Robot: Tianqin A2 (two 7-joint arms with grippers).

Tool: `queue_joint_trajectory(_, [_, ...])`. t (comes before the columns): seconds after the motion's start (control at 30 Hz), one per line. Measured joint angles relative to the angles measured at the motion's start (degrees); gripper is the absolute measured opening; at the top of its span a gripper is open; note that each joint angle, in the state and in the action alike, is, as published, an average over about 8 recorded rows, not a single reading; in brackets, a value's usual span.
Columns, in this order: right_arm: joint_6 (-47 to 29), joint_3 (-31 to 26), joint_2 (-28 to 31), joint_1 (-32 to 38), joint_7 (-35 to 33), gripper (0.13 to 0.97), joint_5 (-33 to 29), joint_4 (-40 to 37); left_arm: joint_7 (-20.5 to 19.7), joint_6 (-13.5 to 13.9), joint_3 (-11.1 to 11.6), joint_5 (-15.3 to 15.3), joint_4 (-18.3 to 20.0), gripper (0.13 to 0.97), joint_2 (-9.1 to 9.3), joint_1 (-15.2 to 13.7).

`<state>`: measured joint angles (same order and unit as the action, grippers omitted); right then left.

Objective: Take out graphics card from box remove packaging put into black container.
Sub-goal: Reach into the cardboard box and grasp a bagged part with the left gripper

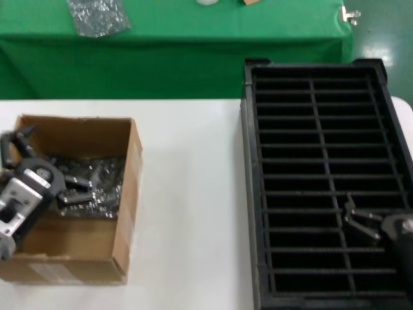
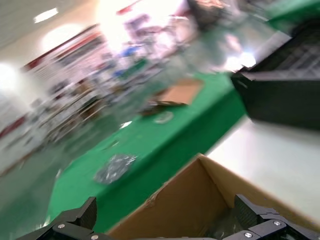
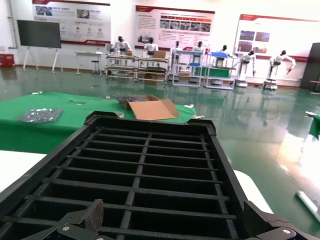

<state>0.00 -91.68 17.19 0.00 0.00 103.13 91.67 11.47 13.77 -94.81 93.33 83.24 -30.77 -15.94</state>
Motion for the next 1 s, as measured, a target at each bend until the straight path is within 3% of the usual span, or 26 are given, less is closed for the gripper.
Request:
queue_joint_trajectory(0.17, [0.0, 0.0, 0.0, 0.0, 0.0, 0.966, 0.0, 0.0, 5.5, 7.1, -6.4, -7.8, -6.3, 0.966, -5.89, -8.1])
queue_joint_trajectory(0.3, [0.0, 0.0, 0.0, 0.0, 0.0, 0.966, 0.0, 0.0, 10.3, 12.5, -11.7, -13.4, -12.1, 0.966, -7.99, -14.8])
queue_joint_trajectory(0.5, [0.0, 0.0, 0.0, 0.0, 0.0, 0.966, 0.0, 0.0, 15.0, 18.7, -17.8, -18.6, -20.2, 0.966, -7.47, -22.5])
queue_joint_trajectory(0.73, [0.0, 0.0, 0.0, 0.0, 0.0, 0.966, 0.0, 0.0, 16.3, 23.8, -22.3, -22.8, -25.5, 0.966, -6.49, -27.1])
queue_joint_trajectory(0.87, [0.0, 0.0, 0.0, 0.0, 0.0, 0.966, 0.0, 0.0, 17.2, 23.7, -23.4, -24.4, -28.0, 0.966, -5.81, -28.4])
queue_joint_trajectory(1.0, [0.0, 0.0, 0.0, 0.0, 0.0, 0.966, 0.0, 0.0, 19.4, 21.0, -23.5, -24.6, -31.2, 0.966, -4.54, -29.3])
